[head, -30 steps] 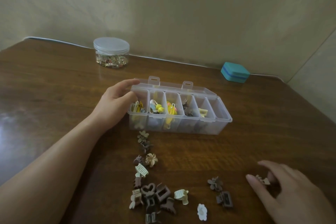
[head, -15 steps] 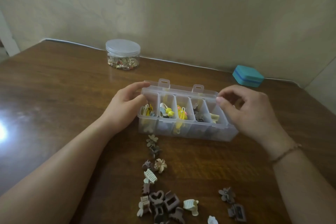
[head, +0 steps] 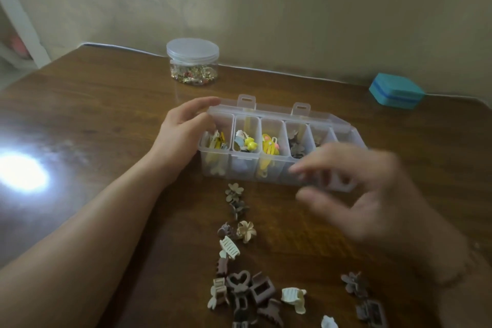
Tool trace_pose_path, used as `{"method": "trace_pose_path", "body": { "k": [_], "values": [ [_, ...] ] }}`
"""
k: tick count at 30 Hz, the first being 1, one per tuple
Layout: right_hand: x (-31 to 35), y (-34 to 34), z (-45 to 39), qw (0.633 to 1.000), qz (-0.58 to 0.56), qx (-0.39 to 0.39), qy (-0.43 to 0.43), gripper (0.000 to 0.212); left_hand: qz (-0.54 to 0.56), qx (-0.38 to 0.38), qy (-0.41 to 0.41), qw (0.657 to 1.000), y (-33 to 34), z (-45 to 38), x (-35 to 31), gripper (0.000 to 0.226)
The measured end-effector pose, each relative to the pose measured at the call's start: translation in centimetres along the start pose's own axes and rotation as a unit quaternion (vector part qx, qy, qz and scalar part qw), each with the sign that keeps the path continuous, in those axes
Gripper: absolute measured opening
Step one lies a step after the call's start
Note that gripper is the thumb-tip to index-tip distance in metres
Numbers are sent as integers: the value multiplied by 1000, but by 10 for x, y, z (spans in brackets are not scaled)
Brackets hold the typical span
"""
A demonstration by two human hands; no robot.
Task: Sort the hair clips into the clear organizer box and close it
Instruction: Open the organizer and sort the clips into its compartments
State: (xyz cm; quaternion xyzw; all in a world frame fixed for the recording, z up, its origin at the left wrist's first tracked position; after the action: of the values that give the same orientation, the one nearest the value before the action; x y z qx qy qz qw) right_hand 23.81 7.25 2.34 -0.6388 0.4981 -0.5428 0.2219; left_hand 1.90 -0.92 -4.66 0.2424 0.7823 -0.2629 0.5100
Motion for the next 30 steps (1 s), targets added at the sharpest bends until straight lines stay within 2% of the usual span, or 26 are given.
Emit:
{"method": "trace_pose_path", "body": {
  "k": [3, 5, 11, 15, 21, 24, 26, 28, 30],
  "values": [
    [21, 49, 7, 983, 104, 144, -52, 33, -3, 6, 0, 1000, 1, 0, -1, 61],
    [24, 65, 8, 972, 143, 173, -70, 36, -2, 8, 0, 1000, 2, 1, -2, 62],
    [22, 74, 3, 975, 159, 140, -71, 22, 4, 8, -12, 1000, 3, 1, -2, 64],
    [23, 72, 2, 976, 158, 136, -60, 20, 5, 3, -14, 1000, 3, 1, -4, 64],
    [21, 67, 1, 983, 115, 134, -45, 13, 8, 1, -9, 1000, 3, 1, -3, 60],
    [14, 45, -2, 995, 26, 96, -18, 14, 8, 3, -12, 1000, 2, 0, 0, 58],
    [0, 15, -5, 999, -37, 19, 12, 15, 7, 4, -14, 1000, 1, -1, 1, 58],
    [-19, -15, -5, 996, -27, -73, 48, 15, 10, 5, -13, 1000, 1, -1, 1, 58],
    [-41, -32, -5, 984, 23, -134, 111, 12, 16, 5, -11, 1000, 2, -1, 2, 57]
  ]
}}
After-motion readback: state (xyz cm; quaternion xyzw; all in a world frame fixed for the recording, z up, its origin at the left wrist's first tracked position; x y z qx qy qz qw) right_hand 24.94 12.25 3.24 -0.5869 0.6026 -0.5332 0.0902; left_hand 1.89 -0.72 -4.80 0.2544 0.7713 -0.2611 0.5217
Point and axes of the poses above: each hand's wrist, its own z-axis away from the middle knuckle, its own y-axis out of the palm, x = y × z, the point moved 8 cm from there along -z, towards the middle knuckle, and after that the axes turned 13 degrees about y, right-handed, at the moved point
